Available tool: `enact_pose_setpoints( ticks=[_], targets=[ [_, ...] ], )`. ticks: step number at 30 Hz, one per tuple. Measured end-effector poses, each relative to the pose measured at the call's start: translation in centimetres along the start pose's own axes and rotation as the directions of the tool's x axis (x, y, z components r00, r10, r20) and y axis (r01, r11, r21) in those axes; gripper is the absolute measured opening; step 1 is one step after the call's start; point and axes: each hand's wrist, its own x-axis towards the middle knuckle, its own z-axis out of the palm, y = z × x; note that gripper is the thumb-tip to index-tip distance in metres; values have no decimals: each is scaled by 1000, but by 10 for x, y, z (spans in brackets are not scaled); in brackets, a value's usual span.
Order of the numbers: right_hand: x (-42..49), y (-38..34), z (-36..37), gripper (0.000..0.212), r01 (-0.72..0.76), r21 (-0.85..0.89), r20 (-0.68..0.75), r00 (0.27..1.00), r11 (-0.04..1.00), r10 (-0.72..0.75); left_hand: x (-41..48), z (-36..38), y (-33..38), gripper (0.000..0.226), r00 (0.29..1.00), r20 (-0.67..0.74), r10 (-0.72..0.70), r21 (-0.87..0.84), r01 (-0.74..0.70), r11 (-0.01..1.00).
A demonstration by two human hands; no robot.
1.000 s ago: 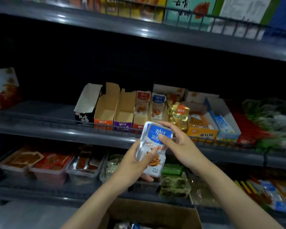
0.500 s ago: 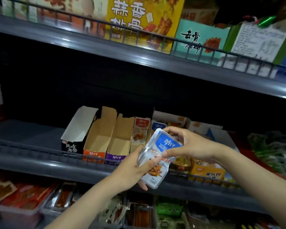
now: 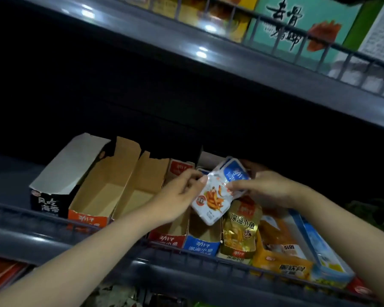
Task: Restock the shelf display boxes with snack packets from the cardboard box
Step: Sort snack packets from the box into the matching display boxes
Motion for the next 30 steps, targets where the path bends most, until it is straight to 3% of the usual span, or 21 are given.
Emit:
enact_pose_setpoints(
  ticks=[2, 3, 5, 9, 13, 18, 25, 27, 30],
  targets=[
    [9, 2, -4, 20, 42, 14, -43, 998, 999, -41, 7, -4, -11, 50, 995, -95, 9, 291, 19, 956],
    [14, 2, -6, 26, 94, 12, -73, 993, 996, -93, 9, -5, -16, 56, 990, -139, 17, 457, 49, 888],
    [26, 2, -9, 40, 182, -53, -151, 971, 982, -188, 12, -4, -26, 63, 989, -146, 9, 618, 84, 781],
    [50, 5, -11, 57, 213, -239, -165, 952, 947, -256, 10, 5, -40, 79, 997, -79, -24, 633, 69, 771],
    [68, 2, -2, 67, 265, -373, -129, 934, 889, -332, 11, 9, -45, 76, 998, -56, 3, 711, 38, 702],
    [88, 4, 16, 79, 283, -433, 12, 951, 856, -308, 11, 8, -48, 73, 999, -41, -10, 720, 36, 693],
    [94, 13, 35, 78, 296, -511, 87, 952, 807, -295, 12, 9, -51, 73, 999, -49, 16, 703, 23, 711],
    [95, 15, 38, 79, 287, -615, 92, 951, 734, -295, 12, 9, -51, 73, 998, -53, 17, 698, 24, 716],
    [94, 18, 42, 82, 272, -793, 100, 941, 545, -324, 12, 9, -52, 72, 998, -60, 29, 712, 23, 702]
  ],
)
